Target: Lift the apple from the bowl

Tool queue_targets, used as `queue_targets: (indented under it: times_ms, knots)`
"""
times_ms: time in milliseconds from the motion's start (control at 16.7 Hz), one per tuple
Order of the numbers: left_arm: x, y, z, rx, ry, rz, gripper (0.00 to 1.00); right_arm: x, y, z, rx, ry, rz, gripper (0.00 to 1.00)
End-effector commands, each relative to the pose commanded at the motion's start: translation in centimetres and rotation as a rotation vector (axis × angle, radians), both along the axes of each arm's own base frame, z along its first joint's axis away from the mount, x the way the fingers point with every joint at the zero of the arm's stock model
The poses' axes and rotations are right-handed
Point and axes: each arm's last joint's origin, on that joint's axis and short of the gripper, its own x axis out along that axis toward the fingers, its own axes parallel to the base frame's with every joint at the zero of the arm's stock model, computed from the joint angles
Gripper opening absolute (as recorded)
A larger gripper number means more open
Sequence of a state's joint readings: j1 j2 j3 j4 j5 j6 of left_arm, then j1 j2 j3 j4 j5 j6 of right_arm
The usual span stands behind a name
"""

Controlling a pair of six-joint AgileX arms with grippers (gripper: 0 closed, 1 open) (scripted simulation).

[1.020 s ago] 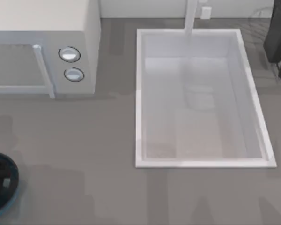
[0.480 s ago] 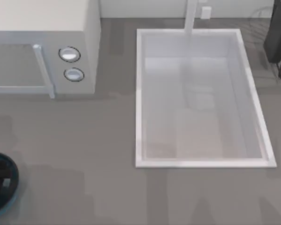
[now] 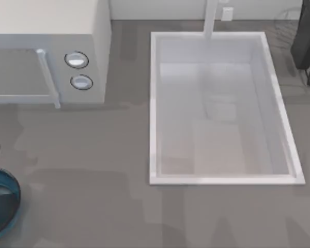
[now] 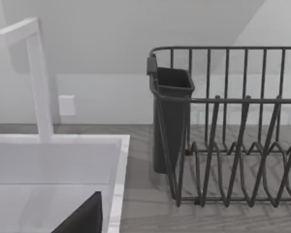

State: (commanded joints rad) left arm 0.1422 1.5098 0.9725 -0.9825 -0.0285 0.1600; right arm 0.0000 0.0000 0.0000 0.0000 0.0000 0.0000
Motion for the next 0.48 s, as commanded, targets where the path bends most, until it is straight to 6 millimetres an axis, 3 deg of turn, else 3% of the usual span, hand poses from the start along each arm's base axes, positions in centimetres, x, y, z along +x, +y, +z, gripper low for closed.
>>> queue_targets:
  times_ms: [180, 480]
  knots:
    - [0.6, 0.1, 6.2, -0.002, 0.019, 0.000, 0.00, 0.0, 0.0, 0.0, 0.000, 0.000, 0.000, 1.00]
    - [-1.6, -0.3, 15.5, 0.000, 0.002, 0.000, 0.00, 0.0, 0.0, 0.0, 0.000, 0.000, 0.000, 1.00]
